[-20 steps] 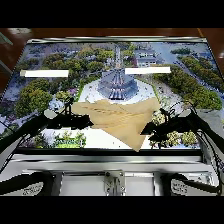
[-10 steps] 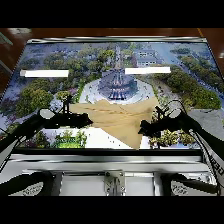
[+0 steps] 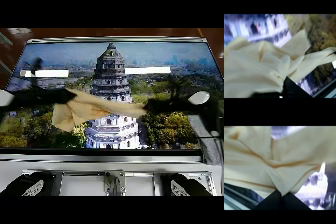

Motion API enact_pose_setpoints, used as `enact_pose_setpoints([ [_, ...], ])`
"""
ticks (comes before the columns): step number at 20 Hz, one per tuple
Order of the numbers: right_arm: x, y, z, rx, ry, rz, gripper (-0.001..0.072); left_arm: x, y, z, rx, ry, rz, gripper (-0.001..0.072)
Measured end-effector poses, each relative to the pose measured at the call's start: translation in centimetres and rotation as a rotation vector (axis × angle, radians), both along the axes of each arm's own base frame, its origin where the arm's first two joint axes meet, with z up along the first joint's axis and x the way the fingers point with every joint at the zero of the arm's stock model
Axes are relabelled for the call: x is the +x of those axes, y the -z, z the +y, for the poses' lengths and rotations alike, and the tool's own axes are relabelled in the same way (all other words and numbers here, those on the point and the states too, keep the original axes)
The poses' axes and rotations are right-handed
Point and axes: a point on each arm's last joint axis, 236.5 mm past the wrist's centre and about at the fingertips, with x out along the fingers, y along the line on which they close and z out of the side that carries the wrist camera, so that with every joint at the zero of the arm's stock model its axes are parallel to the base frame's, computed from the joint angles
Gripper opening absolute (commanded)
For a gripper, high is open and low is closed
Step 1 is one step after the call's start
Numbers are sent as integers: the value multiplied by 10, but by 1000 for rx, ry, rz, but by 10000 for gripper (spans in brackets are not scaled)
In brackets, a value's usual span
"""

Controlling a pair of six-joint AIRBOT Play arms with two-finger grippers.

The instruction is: Fold the shirts.

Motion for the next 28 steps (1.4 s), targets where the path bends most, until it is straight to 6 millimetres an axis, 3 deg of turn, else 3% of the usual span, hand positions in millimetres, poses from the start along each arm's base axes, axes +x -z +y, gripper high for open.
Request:
enact_pose_setpoints([
  [2, 22, -112, -11, 1, 36, -300, 64, -10, -111, 5, -3, 10, -259, 44],
  [3, 22, -166, -16, 1, 54, -434, 64, -21, -163, 8, -7, 8, -381, 44],
  [5, 5, -271, -23, 8, 97, -683, 64, -61, -265, 14, -28, -1, -622, 44],
  [6, -11, -316, -24, 12, 110, -787, 64, -83, -304, 17, -41, -8, -719, 45],
  [8, -43, -379, -24, 30, 135, -931, 64, -122, -360, 22, -64, -19, -860, 45],
  [10, -71, -416, -23, 47, 147, -1015, 64, -147, -386, 26, -75, -29, -926, 45],
  [11, -80, -424, -22, 51, 145, -1025, 64, -155, -390, 28, -65, -28, -936, 45],
  [14, -90, -411, -20, 9, 115, -956, 64, -151, -366, 33, 39, -27, -857, 45],
  [16, -88, -377, -26, -64, 99, -825, 64, -136, -326, 40, 146, -22, -725, 45],
  [20, -71, -273, -56, -227, 97, -459, 64, -110, -222, 50, 288, 28, -385, 45],
  [23, -48, -194, -57, -201, 86, -225, 65, -84, -131, 55, 328, 38, -129, 45],
  [25, -21, -137, -60, -174, 121, -110, 65, -60, -70, 55, 317, 14, 10, 45],
  [28, 30, -69, -70, -146, 218, -39, 65, -14, 7, 53, 270, -58, 130, 45],
])
